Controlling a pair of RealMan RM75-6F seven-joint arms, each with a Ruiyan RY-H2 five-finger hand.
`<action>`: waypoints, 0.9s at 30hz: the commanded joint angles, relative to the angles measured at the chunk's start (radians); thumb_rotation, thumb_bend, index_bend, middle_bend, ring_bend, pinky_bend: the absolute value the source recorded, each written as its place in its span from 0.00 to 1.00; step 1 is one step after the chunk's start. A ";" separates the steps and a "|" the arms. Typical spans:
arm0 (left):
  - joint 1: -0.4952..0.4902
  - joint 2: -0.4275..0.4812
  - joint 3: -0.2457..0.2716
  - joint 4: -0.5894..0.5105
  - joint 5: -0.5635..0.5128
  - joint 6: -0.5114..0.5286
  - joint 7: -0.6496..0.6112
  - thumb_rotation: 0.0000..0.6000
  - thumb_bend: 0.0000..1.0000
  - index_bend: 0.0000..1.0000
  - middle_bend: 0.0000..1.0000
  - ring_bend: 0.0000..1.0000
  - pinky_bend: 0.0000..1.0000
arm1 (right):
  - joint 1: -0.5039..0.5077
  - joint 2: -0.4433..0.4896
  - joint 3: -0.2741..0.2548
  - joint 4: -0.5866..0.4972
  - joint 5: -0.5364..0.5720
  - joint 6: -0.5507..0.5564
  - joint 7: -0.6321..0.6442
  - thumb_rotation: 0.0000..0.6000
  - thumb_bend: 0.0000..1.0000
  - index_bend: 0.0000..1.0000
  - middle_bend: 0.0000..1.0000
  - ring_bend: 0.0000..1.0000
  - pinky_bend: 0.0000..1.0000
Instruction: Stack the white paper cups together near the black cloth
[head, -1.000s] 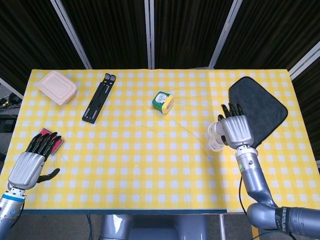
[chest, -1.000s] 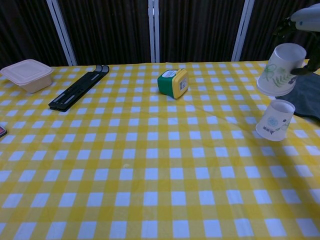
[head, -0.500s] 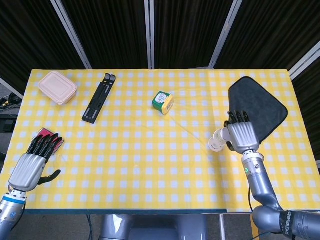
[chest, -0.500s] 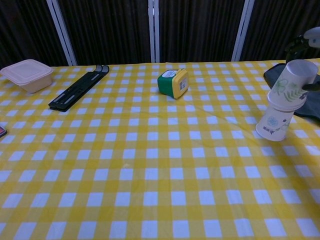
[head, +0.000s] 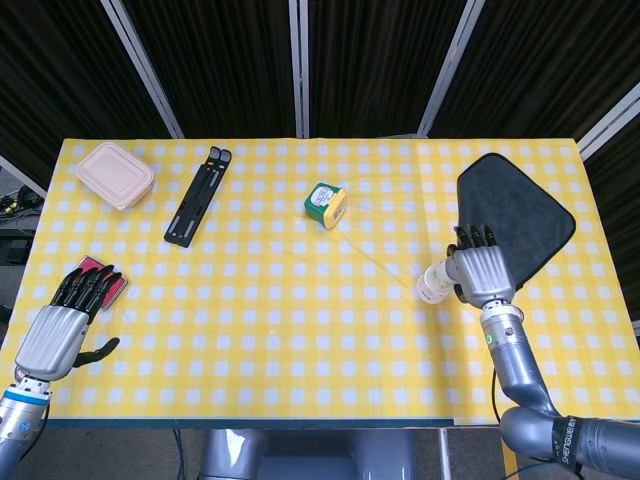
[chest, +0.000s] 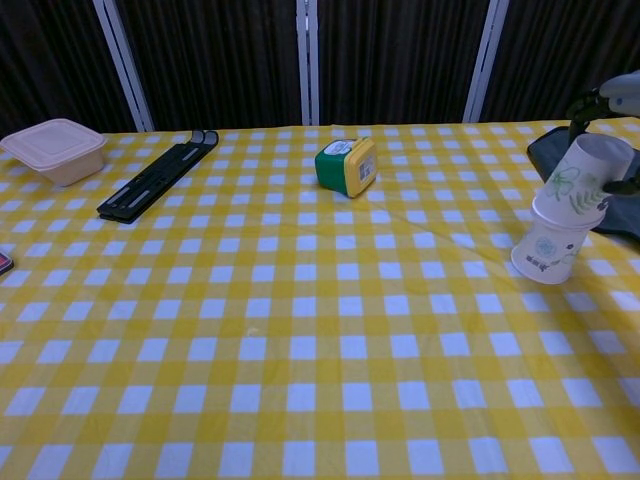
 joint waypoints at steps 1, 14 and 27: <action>0.000 0.000 -0.001 0.000 0.000 -0.001 0.000 1.00 0.23 0.00 0.00 0.00 0.00 | -0.001 0.000 0.004 -0.002 -0.011 0.009 0.001 1.00 0.26 0.56 0.09 0.00 0.06; 0.003 0.004 -0.003 0.000 0.002 -0.002 -0.007 1.00 0.23 0.00 0.00 0.00 0.00 | 0.001 0.015 0.009 -0.061 -0.020 0.036 -0.033 1.00 0.27 0.56 0.09 0.00 0.07; 0.001 0.002 0.000 -0.001 0.011 -0.010 -0.003 1.00 0.23 0.00 0.00 0.00 0.00 | -0.005 -0.038 0.001 0.038 -0.019 0.005 -0.006 1.00 0.25 0.51 0.05 0.00 0.06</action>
